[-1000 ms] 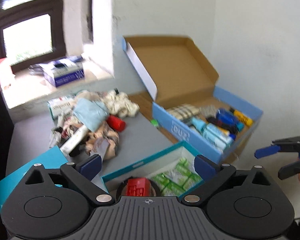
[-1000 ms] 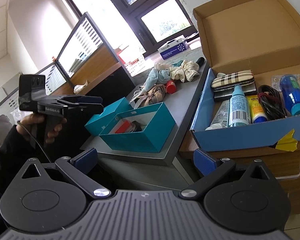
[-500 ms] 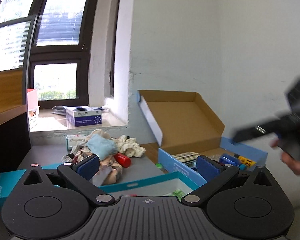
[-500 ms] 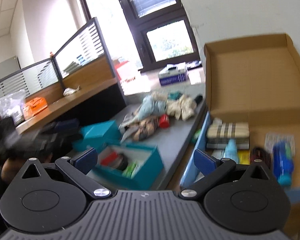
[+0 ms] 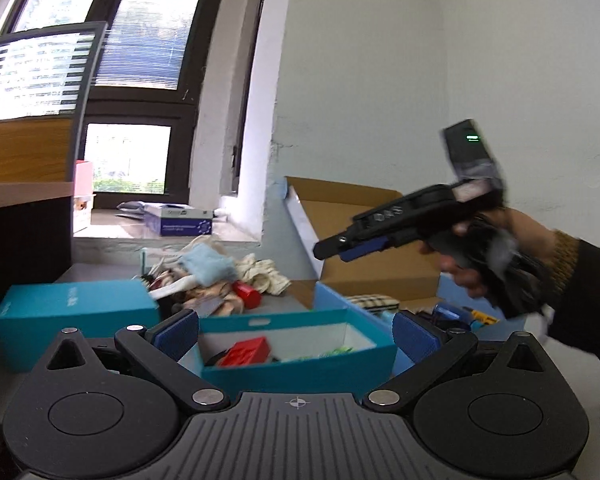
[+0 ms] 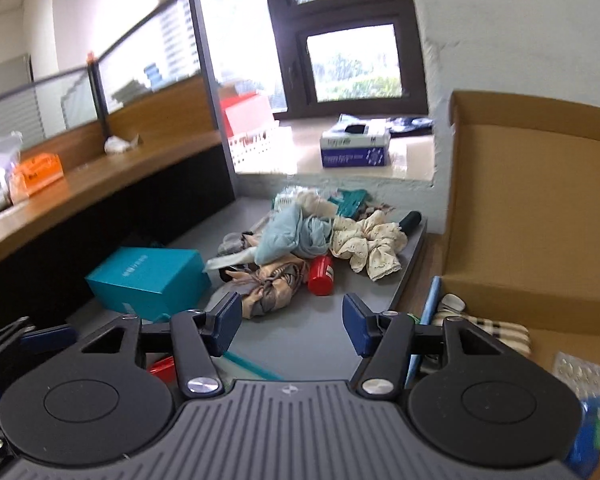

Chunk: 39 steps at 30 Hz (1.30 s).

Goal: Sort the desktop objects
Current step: 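Move the right gripper to the red cylinder's round cap and close, then carry the red cylinder with the right gripper into the teal box and release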

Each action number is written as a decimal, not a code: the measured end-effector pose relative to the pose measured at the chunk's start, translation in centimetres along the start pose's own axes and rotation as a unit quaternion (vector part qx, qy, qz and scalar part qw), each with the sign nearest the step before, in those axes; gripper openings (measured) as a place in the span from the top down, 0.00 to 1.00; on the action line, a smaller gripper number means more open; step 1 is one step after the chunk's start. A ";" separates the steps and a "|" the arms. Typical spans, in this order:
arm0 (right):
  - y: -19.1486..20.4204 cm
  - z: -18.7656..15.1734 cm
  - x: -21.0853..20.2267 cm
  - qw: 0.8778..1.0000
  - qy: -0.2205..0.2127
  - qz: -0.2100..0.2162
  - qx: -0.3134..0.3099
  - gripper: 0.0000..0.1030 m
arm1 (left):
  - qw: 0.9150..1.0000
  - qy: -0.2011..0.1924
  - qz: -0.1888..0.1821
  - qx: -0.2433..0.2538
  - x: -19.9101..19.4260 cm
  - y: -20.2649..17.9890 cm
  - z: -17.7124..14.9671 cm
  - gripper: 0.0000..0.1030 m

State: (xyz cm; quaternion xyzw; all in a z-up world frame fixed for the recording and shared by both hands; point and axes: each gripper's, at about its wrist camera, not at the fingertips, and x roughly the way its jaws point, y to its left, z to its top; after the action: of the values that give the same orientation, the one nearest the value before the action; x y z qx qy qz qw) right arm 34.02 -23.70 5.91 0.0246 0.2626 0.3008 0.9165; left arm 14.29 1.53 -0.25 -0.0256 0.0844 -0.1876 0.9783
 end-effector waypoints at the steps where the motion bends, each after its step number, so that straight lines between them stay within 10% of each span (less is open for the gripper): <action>1: -0.3 0.3 1.0 1.000 0.006 -0.003 -0.002 0.39 | 1.000 0.001 0.001 0.000 -0.3 0.2 -0.2 0.00; 20: -1.8 2.4 16.2 0.990 0.122 -0.020 -0.075 0.49 | 0.998 0.025 -0.025 -0.051 1.3 1.8 -1.1 0.00; 26: -2.0 2.4 17.7 0.990 0.126 -0.005 -0.070 0.50 | 0.998 0.038 -0.025 -0.047 1.9 1.5 -1.3 0.00; 29: -1.9 2.5 16.8 0.991 0.115 0.000 -0.071 0.70 | 0.998 0.039 -0.020 -0.040 2.1 1.3 -1.2 0.00; 39: -1.6 3.0 13.8 0.994 0.080 0.016 -0.075 0.70 | 0.999 0.033 -0.022 -0.009 2.3 0.7 -0.6 0.00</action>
State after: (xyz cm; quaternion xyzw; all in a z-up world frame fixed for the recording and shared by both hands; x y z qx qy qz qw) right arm 45.77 -16.86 1.71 -0.0638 0.3111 0.3353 0.8869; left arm 16.56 1.27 -1.27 -0.0302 0.1176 -0.2088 0.9704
